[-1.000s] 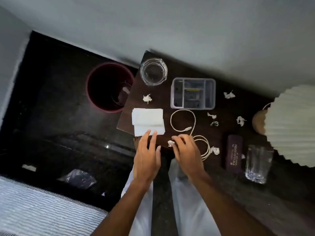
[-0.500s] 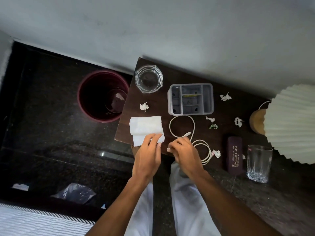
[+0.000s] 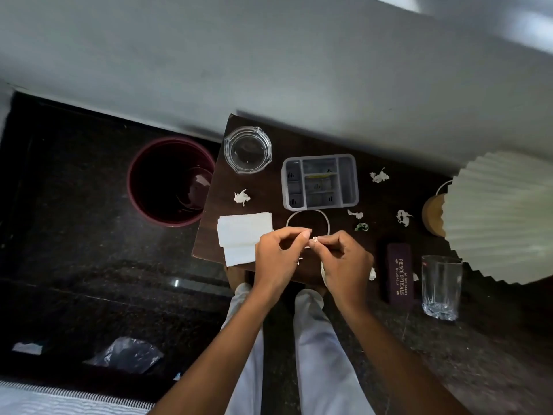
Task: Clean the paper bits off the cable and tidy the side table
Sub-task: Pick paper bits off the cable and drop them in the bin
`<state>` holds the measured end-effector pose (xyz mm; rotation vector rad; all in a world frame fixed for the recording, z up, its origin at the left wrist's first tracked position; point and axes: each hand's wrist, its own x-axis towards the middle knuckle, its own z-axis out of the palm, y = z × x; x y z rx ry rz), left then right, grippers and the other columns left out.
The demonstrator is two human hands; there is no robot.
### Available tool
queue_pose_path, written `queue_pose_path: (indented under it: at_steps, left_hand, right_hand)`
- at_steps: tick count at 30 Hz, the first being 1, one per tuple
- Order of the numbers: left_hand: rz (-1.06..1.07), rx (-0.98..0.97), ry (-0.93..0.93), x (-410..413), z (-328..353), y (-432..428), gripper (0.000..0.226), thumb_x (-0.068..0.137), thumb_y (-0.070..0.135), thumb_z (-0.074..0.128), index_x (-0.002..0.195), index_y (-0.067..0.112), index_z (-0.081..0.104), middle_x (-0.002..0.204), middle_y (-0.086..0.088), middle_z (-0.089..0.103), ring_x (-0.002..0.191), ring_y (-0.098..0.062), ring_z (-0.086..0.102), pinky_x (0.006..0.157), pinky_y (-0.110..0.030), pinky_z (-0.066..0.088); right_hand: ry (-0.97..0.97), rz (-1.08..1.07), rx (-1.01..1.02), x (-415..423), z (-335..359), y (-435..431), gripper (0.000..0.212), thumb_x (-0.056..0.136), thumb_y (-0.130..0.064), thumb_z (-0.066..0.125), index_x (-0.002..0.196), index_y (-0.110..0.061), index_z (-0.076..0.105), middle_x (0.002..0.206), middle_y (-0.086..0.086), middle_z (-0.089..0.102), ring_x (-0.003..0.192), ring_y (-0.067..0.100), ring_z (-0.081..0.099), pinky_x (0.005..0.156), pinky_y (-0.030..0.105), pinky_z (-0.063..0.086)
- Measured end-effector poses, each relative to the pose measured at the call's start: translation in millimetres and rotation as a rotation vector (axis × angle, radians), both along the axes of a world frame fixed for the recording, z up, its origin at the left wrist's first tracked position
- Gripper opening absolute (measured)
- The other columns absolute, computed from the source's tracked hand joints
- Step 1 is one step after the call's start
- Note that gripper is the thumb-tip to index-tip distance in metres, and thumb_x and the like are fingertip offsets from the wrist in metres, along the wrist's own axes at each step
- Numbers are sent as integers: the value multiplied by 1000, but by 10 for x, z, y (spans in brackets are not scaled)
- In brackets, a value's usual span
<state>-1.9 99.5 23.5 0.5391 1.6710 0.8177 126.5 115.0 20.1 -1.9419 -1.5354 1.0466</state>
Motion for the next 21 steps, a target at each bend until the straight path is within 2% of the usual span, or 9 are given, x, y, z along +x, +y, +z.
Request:
queue_pose_path:
  at_steps: [5, 11, 14, 17, 19, 21]
  left_hand:
    - [-34, -27, 2, 54, 10, -58, 12, 89, 29, 77, 98, 23, 83, 93, 8, 81, 93, -8, 75, 88, -30, 60]
    - [70, -103, -123, 76, -4, -131, 11, 86, 28, 80, 93, 20, 83, 85, 6, 81, 82, -8, 77, 72, -21, 60]
    - [215, -173, -248, 86, -5, -131, 6, 86, 20, 80, 84, 16, 83, 86, -3, 81, 88, -18, 78, 71, -24, 61]
    - [328, -229, -398, 43, -21, -140, 4, 85, 10, 79, 87, 8, 82, 98, -16, 79, 98, -27, 76, 74, -26, 62]
    - [382, -267, -482, -12, -34, -161, 4, 84, 5, 79, 88, 5, 81, 103, -22, 77, 95, -28, 75, 73, -25, 63]
    - [430, -292, -561, -92, -52, -188, 6, 82, 0, 79, 82, 5, 81, 98, -21, 77, 87, -24, 76, 69, -23, 62]
  right_hand:
    - [-7, 26, 36, 28, 36, 17, 10, 80, -10, 81, 76, -12, 72, 70, -16, 67, 73, 0, 67, 61, 6, 46]
    - [-6, 88, -20, 62, 86, -9, 9, 79, -9, 82, 79, -12, 73, 72, -10, 71, 69, 3, 68, 62, 16, 54]
    - [53, 123, -37, 61, 133, -42, 13, 79, -3, 80, 87, -13, 78, 82, -10, 75, 79, -1, 70, 72, 14, 55]
    - [101, 127, -42, 39, 166, -46, 16, 80, 0, 77, 91, -11, 81, 88, -10, 76, 86, -7, 68, 80, 9, 52]
    - [102, 125, -73, 12, 169, -26, 13, 80, -3, 78, 89, -12, 80, 85, -10, 76, 84, -8, 68, 75, 7, 51]
    - [115, 119, -102, -35, 175, 2, 14, 78, -5, 81, 89, -14, 79, 82, -13, 75, 79, -7, 68, 68, 4, 47]
